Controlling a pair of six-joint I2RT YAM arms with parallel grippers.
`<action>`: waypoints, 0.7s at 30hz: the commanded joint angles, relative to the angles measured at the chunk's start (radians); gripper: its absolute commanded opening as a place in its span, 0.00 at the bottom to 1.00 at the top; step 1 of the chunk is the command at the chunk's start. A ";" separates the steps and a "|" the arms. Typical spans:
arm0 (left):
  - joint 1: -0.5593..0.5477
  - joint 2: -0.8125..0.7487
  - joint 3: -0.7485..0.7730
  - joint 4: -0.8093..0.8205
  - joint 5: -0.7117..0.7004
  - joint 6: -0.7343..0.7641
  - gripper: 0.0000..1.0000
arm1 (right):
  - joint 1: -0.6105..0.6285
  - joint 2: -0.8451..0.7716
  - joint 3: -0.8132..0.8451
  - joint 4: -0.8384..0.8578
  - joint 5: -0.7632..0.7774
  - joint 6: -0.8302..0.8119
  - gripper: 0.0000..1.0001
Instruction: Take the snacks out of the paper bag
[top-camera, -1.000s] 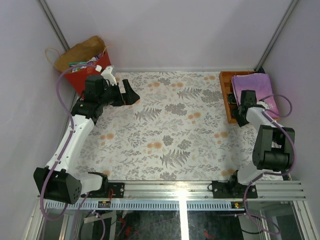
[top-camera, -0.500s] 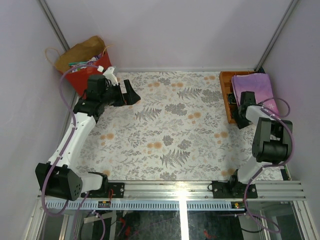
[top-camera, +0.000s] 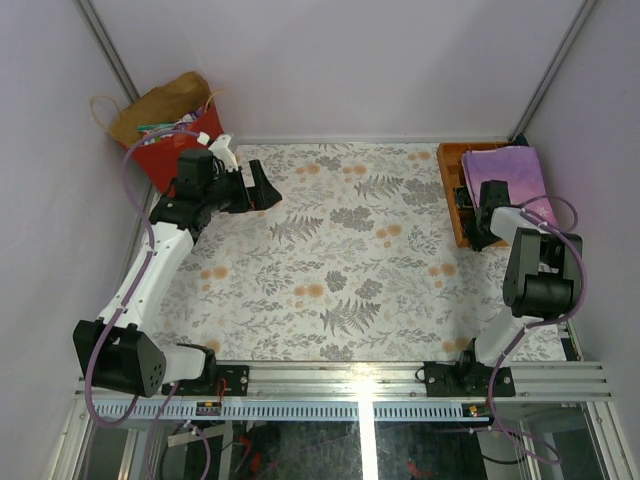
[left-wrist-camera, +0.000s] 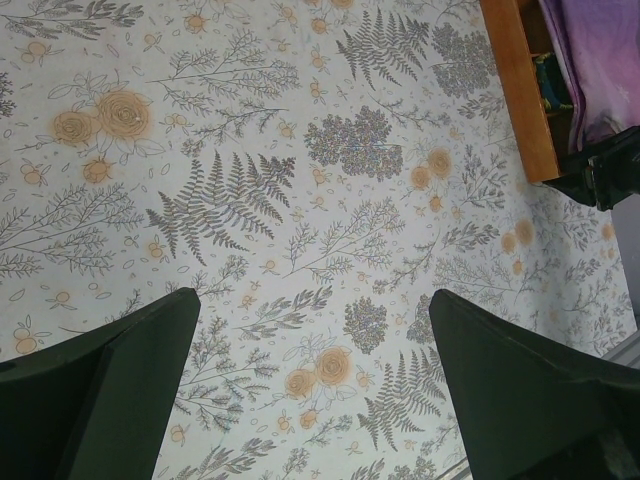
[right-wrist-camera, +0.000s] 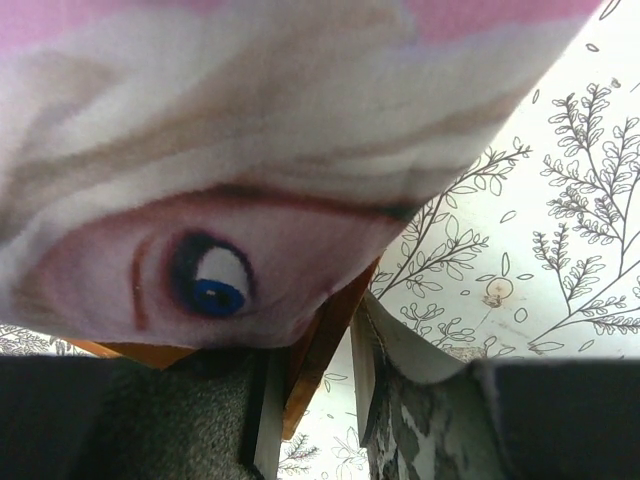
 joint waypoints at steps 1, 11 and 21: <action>-0.001 0.003 0.010 0.022 -0.013 0.012 1.00 | -0.001 0.036 0.028 0.000 -0.015 -0.010 0.27; -0.001 -0.009 0.009 0.011 -0.037 0.020 1.00 | 0.003 0.063 0.024 0.051 -0.074 0.025 0.29; 0.000 -0.028 0.016 -0.002 -0.066 0.029 1.00 | 0.014 0.068 0.050 0.064 -0.068 0.033 0.34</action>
